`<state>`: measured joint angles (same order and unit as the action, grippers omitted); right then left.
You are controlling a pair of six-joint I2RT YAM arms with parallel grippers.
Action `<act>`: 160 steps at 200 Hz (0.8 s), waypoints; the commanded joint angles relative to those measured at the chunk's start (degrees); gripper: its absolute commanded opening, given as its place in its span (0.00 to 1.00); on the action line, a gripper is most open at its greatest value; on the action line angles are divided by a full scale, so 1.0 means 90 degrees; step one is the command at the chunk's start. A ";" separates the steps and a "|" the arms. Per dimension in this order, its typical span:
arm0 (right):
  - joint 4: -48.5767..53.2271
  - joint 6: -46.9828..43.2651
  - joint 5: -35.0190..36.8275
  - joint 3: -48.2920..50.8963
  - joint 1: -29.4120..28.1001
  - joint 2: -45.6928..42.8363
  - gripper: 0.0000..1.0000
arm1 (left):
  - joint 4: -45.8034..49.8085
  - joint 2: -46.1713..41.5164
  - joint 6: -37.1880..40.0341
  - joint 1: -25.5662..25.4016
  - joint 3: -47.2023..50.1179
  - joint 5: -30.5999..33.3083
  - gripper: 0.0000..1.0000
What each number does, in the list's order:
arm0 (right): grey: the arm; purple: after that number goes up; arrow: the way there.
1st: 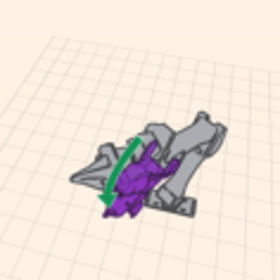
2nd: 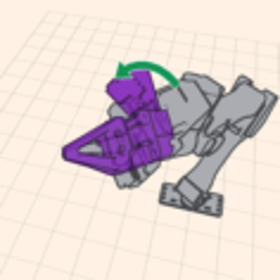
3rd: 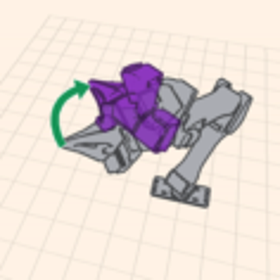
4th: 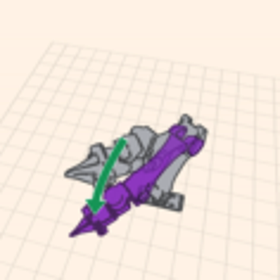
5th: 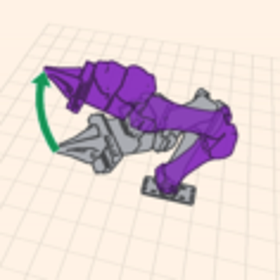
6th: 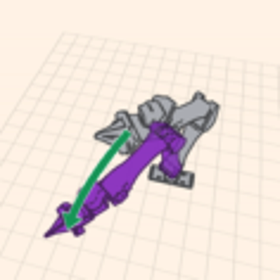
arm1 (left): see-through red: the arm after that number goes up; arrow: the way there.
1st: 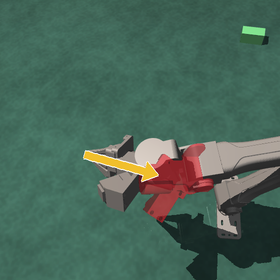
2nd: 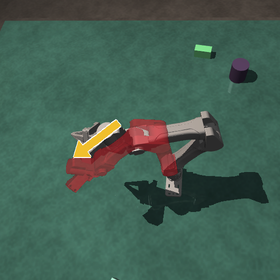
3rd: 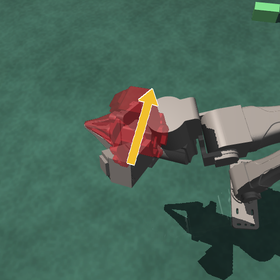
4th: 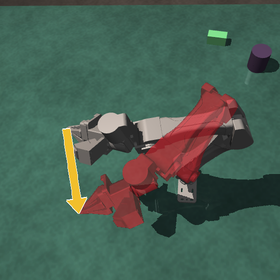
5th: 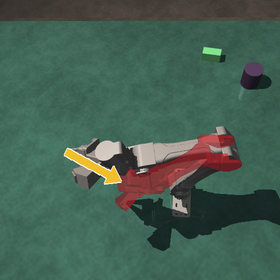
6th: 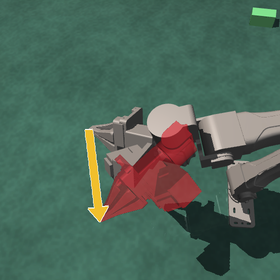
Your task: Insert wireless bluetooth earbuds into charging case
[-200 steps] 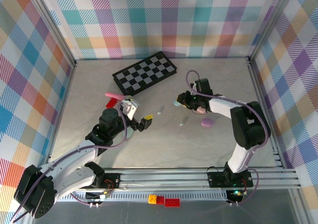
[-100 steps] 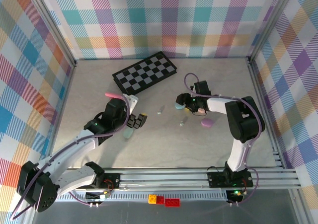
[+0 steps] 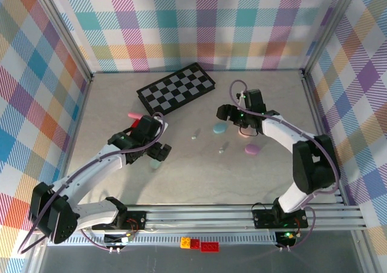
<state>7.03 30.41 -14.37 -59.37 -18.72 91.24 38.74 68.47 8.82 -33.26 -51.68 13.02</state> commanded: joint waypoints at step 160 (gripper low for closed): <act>0.0458 -0.0339 -0.0046 0.0411 -0.0106 -0.1112 0.84 | 0.1607 0.3007 0.0592 0.0120 -0.0850 -0.0787 0.78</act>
<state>11.51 27.79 -14.55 -55.96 -19.20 81.78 51.13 93.38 13.41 -32.86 -57.58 8.80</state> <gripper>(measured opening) 0.838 0.815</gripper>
